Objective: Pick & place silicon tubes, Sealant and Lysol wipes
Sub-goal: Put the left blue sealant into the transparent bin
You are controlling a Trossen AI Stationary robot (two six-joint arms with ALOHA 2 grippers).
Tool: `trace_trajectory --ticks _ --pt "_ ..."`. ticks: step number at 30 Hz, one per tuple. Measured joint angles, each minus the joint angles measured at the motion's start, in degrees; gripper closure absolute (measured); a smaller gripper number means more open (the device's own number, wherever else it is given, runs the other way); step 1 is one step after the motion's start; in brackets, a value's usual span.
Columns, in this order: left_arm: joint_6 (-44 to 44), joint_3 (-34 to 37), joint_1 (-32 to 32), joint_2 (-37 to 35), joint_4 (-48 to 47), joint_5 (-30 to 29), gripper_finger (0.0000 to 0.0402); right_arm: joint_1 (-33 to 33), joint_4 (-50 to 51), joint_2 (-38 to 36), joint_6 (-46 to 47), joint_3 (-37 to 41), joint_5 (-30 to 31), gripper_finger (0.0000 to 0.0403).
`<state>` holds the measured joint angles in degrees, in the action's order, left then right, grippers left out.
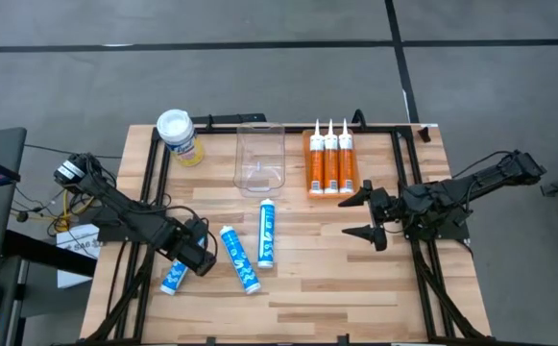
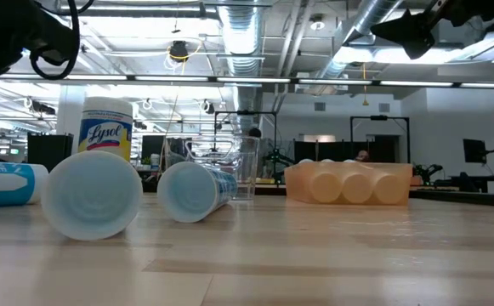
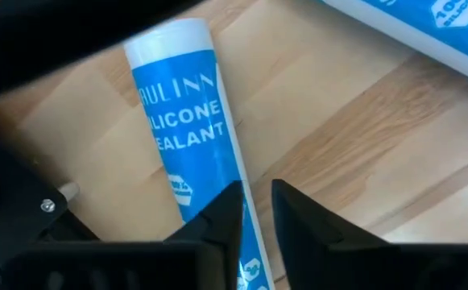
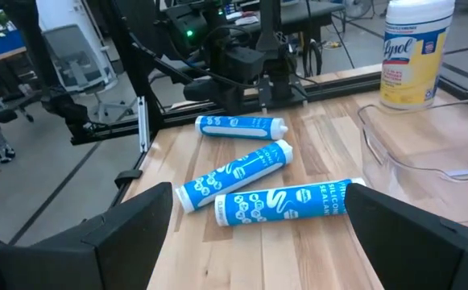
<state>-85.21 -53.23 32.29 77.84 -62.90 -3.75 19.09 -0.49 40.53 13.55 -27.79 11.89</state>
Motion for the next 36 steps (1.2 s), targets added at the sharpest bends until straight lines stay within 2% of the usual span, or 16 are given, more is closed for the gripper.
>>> trace_trajectory --ticks 9,14,20,30,36 --pt "1.4 0.0 0.0 0.0 -3.1 -1.6 0.0229 0.0 0.0 0.0 0.0 0.0 0.0 0.0044" --pt "-1.0 1.9 0.0 0.0 -4.1 -2.5 0.0197 0.0 0.0 0.0 0.0 0.0 0.0 0.0044" --pt "-3.7 8.3 0.0 0.0 4.0 3.7 0.0187 0.0 0.0 0.0 0.1 0.0 0.0 0.0044" --pt "-4.5 14.6 0.0 -0.4 13.3 4.0 0.0186 0.0 -1.2 0.0 0.1 0.0 0.0 0.0044" --pt "-3.0 15.3 0.0 -0.4 15.2 3.2 0.0186 0.0 -1.7 0.0 0.1 0.0 0.0 0.0044"
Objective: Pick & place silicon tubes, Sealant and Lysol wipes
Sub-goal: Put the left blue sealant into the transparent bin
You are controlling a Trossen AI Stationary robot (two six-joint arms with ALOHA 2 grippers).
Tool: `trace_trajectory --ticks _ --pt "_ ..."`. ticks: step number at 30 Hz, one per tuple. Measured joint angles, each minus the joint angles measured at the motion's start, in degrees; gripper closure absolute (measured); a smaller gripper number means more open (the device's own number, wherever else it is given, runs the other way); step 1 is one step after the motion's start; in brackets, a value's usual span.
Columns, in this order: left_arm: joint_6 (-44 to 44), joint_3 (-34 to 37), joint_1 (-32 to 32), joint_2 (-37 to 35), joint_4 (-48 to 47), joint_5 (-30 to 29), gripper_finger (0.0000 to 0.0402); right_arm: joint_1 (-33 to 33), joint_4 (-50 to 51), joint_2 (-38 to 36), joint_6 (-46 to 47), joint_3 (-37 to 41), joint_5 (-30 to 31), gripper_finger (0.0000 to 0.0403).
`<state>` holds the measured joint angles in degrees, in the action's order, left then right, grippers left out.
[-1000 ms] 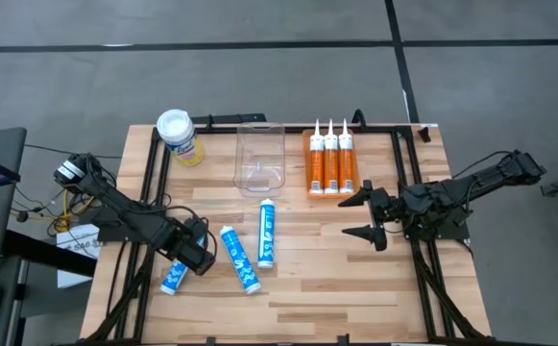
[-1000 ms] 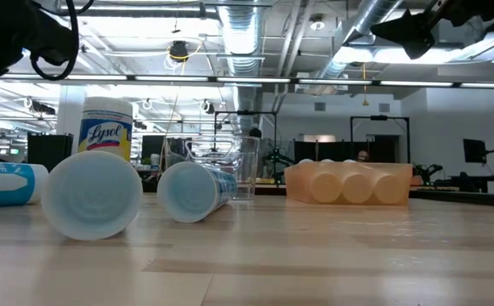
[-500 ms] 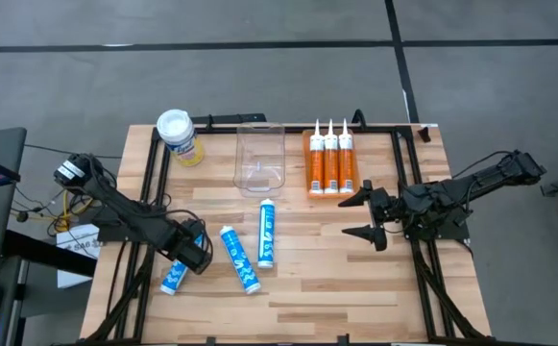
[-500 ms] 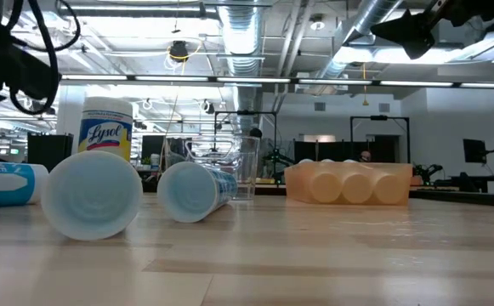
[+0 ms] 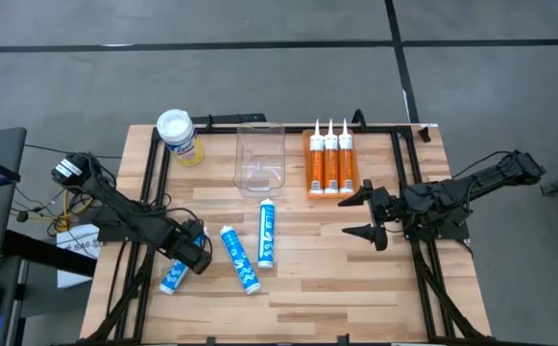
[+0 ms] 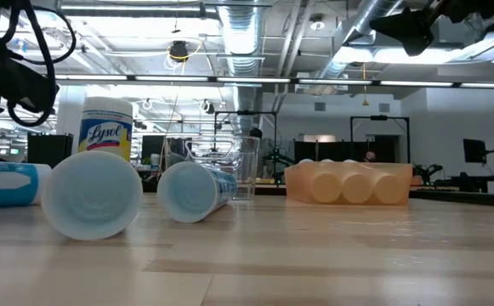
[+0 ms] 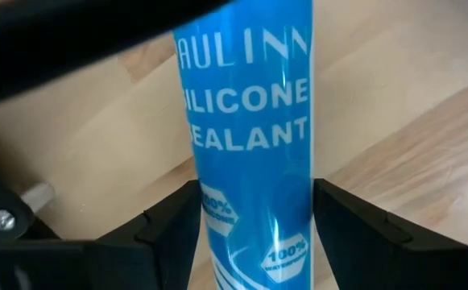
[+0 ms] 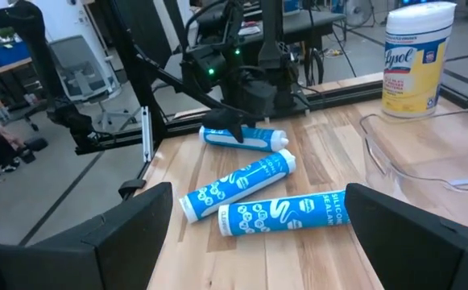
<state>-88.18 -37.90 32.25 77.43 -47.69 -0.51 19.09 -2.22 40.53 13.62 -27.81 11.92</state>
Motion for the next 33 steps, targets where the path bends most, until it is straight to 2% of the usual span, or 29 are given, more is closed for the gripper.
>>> trace_trajectory --ticks 19,23,30,33 --pt "3.1 0.0 -0.5 5.5 4.7 0.2 0.0184 0.0 0.0 0.0 0.0 0.0 0.0 0.0044" --pt "2.6 -0.1 -1.2 5.5 5.9 -1.4 0.0194 0.0 -0.1 0.0 0.0 0.0 0.1 0.0044" --pt "2.3 -1.8 -1.9 6.1 7.0 -8.9 0.0196 0.0 -0.1 0.0 0.0 0.0 0.1 0.0044" --pt "1.3 -2.5 -1.9 6.0 5.8 -9.5 0.0196 0.0 -0.1 0.0 0.0 0.0 0.1 0.0044"
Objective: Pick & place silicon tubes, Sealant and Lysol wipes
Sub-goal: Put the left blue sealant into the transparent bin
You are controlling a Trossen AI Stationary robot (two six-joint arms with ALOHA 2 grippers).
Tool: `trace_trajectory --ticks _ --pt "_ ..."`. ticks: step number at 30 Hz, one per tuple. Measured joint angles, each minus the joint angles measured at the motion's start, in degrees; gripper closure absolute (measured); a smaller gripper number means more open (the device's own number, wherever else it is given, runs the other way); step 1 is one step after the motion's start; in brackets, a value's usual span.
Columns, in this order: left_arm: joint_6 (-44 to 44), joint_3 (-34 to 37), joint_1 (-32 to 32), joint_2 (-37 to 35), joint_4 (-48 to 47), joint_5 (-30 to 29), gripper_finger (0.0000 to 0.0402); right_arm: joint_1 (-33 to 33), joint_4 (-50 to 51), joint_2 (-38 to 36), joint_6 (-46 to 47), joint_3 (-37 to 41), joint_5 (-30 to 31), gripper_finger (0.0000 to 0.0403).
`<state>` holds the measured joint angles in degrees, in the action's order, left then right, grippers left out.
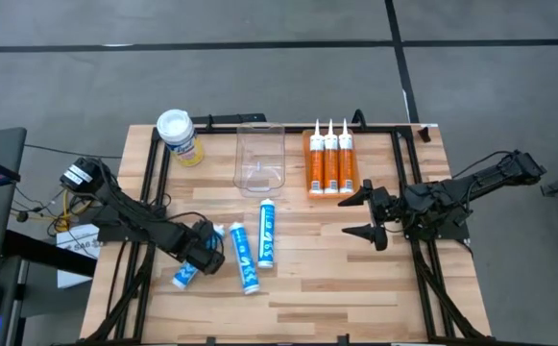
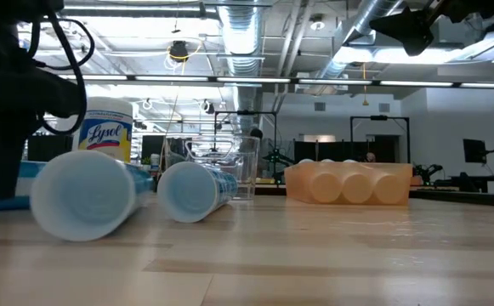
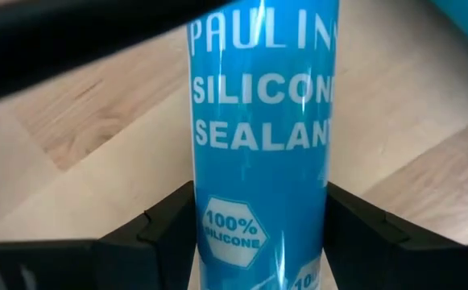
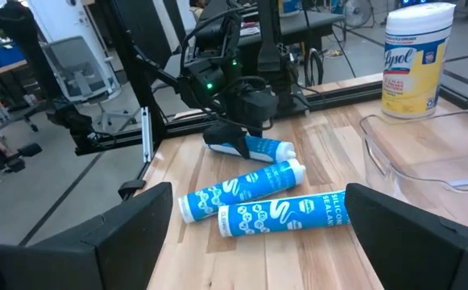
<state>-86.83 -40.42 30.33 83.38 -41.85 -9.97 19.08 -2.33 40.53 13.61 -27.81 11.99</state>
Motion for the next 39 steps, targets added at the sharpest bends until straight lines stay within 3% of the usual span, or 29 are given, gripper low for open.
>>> trace_trajectory --ticks 12,15,20,23,27,33,39 --pt "-0.3 -9.3 0.0 -6.0 -20.3 -1.1 0.0196 0.0 0.0 0.0 0.0 0.0 0.0 0.0044" --pt "-1.4 -14.2 -0.2 -9.0 -23.8 -7.0 0.0198 0.0 0.0 0.0 0.0 0.0 0.0 0.0044" --pt "-1.6 -20.8 -4.1 -14.4 -24.6 -25.0 0.0198 0.0 -0.9 0.0 0.0 0.0 0.0 0.0044" --pt "4.0 -23.4 -9.2 -16.0 -20.9 -33.3 0.0198 0.0 -1.0 0.0 0.0 0.0 0.0 0.0044" --pt "19.0 -24.9 -18.1 -16.0 -9.4 -37.4 0.0198 0.0 -1.2 0.0 0.0 0.0 0.0 0.0044" --pt "43.2 -25.0 -33.1 -13.0 13.6 -35.1 0.0198 0.0 -1.5 0.0 1.4 0.0 0.0 0.0044" --pt "51.0 -25.0 -44.6 -5.2 25.4 -28.6 0.0198 0.0 -1.6 0.0 1.5 0.0 0.0 0.0044"
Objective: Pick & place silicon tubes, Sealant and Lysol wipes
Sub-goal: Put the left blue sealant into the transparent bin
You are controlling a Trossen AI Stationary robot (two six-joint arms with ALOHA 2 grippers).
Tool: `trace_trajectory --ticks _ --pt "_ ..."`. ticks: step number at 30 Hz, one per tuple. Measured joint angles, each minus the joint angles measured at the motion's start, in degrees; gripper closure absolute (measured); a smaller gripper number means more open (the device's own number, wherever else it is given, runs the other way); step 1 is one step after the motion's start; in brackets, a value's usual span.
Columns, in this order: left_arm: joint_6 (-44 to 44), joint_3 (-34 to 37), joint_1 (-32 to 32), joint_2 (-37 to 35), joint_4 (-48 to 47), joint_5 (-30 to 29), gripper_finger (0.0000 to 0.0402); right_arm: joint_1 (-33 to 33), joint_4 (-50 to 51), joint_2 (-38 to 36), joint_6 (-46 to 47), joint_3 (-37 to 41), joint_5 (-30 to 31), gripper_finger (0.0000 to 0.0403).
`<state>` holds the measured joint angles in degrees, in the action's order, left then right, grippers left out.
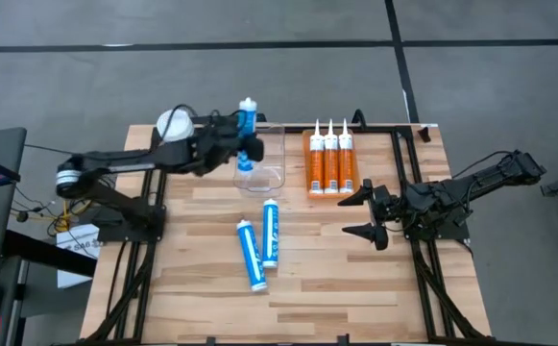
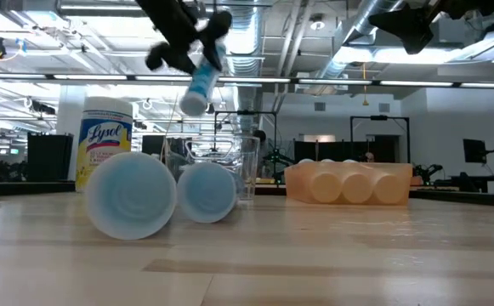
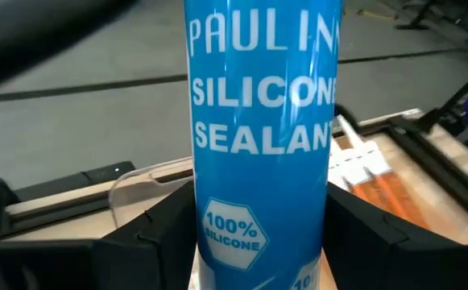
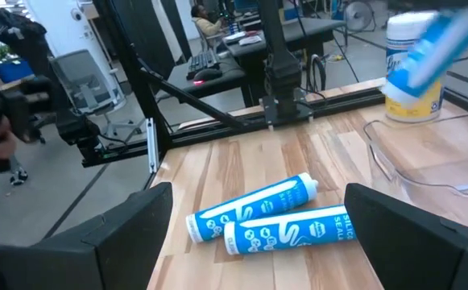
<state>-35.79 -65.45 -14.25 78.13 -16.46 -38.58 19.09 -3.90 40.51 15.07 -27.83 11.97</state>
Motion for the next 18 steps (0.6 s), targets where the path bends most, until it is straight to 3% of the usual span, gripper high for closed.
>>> trace_trajectory --ticks 4,9,18 --pt "0.4 0.0 -4.3 6.7 6.5 5.1 0.0198 0.0 0.0 0.0 0.3 0.0 0.0 0.0044" --pt "-2.2 0.0 -6.8 13.4 6.9 6.3 0.0198 0.0 0.0 0.0 3.2 0.0 -0.1 0.0044" --pt "-10.3 0.0 -6.9 18.2 -2.3 0.9 0.0198 0.4 0.1 0.0 3.0 0.0 -0.1 0.0044"
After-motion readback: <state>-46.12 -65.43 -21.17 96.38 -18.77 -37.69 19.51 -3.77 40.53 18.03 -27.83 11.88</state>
